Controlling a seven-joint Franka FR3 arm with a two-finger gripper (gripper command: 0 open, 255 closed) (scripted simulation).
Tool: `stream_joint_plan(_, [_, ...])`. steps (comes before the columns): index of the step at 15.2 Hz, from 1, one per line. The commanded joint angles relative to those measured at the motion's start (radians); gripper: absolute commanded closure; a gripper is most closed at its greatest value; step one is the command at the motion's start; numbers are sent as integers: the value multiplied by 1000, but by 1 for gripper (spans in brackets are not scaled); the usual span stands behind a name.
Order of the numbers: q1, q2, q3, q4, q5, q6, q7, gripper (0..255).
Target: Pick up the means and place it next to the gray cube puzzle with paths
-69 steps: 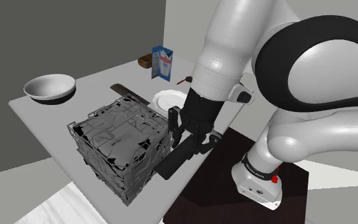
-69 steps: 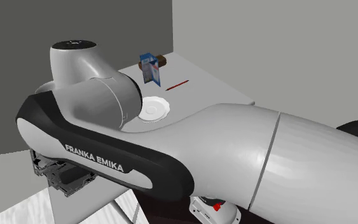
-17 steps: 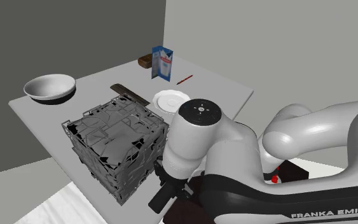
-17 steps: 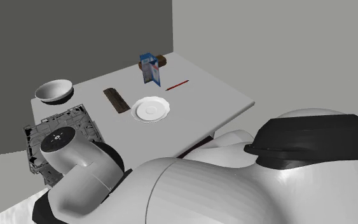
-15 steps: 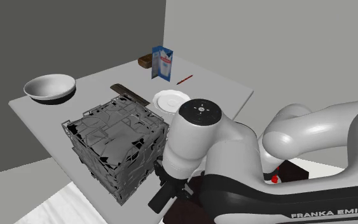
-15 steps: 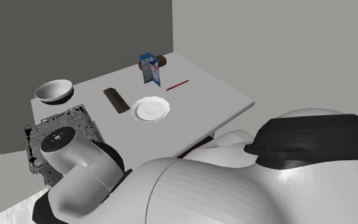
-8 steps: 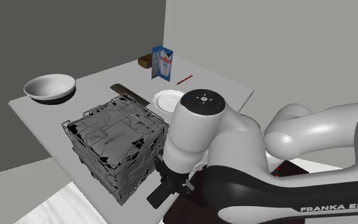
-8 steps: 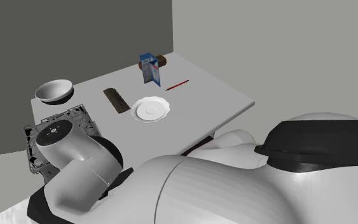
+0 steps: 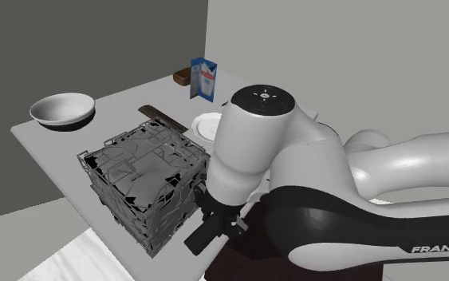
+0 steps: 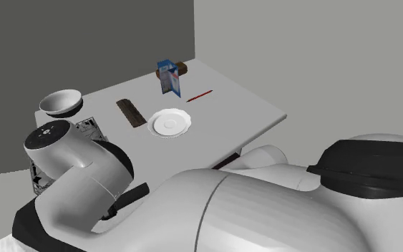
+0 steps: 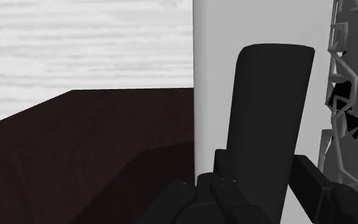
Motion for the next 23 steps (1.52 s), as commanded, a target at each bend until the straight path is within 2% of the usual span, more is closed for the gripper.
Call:
stream_joint_plan(1, [6,-14,-28,14,-17,-32,3,255])
stream_joint_plan(23, [4,-60,-229,226,-165,-313,31,255])
